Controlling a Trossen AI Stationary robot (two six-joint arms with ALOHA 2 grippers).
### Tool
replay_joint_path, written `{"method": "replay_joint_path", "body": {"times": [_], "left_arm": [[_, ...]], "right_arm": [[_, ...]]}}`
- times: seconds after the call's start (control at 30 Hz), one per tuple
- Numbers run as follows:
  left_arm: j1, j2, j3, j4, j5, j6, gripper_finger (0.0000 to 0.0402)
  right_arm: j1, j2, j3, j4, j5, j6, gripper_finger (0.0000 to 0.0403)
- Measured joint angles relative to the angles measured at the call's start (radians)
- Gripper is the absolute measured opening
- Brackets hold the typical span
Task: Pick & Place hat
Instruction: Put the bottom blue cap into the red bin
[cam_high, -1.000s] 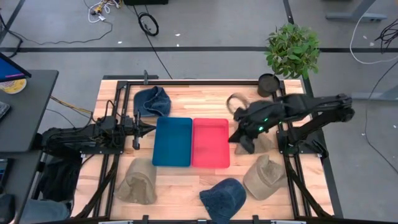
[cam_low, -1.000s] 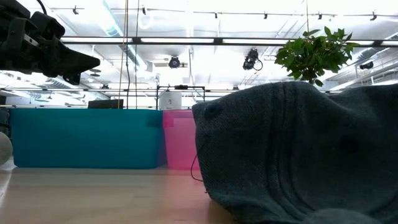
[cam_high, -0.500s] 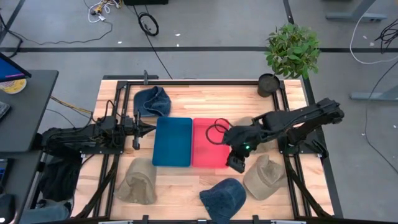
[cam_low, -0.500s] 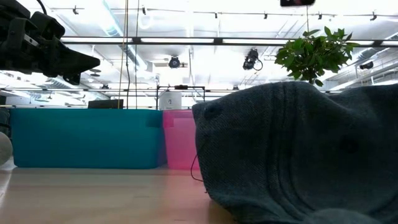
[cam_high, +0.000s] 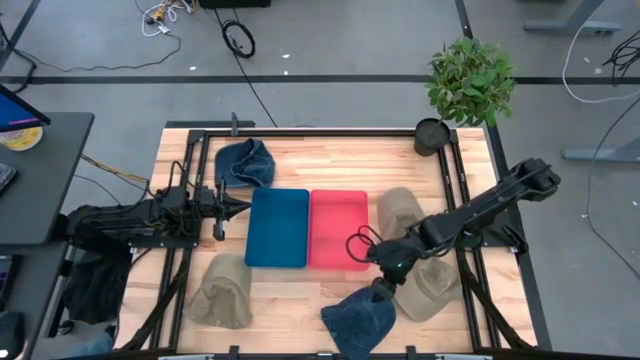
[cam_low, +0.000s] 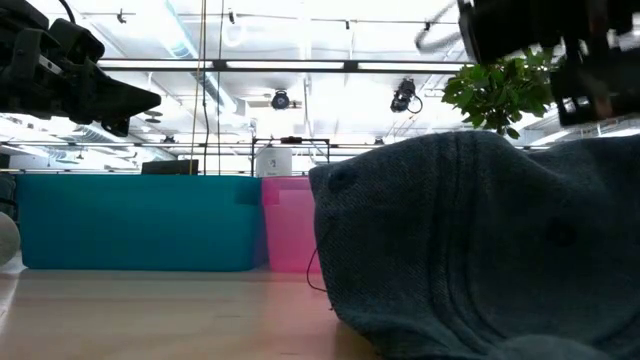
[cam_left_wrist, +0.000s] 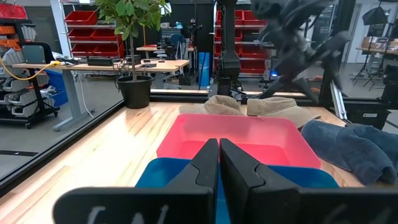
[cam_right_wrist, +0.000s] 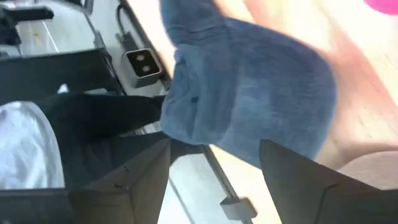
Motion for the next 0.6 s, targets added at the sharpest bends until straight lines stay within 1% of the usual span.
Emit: {"method": "replay_joint_path", "body": {"times": [0.23,0.4,0.6], "left_arm": [[0.0,0.0,0.0,0.0,0.0,0.0,0.0016],[0.0,0.0,0.0,0.0,0.0,0.0,0.0016],[0.0,0.0,0.0,0.0,0.0,0.0,0.0016]], "right_arm": [[-0.011,-0.003,-0.172,0.212,0.0,0.098,0.0253],[-0.009,-0.003,-0.226,0.214,0.006,0.115,0.0253],[-0.006,0.004,-0.251,0.216,0.012,0.13,0.0253]]}}
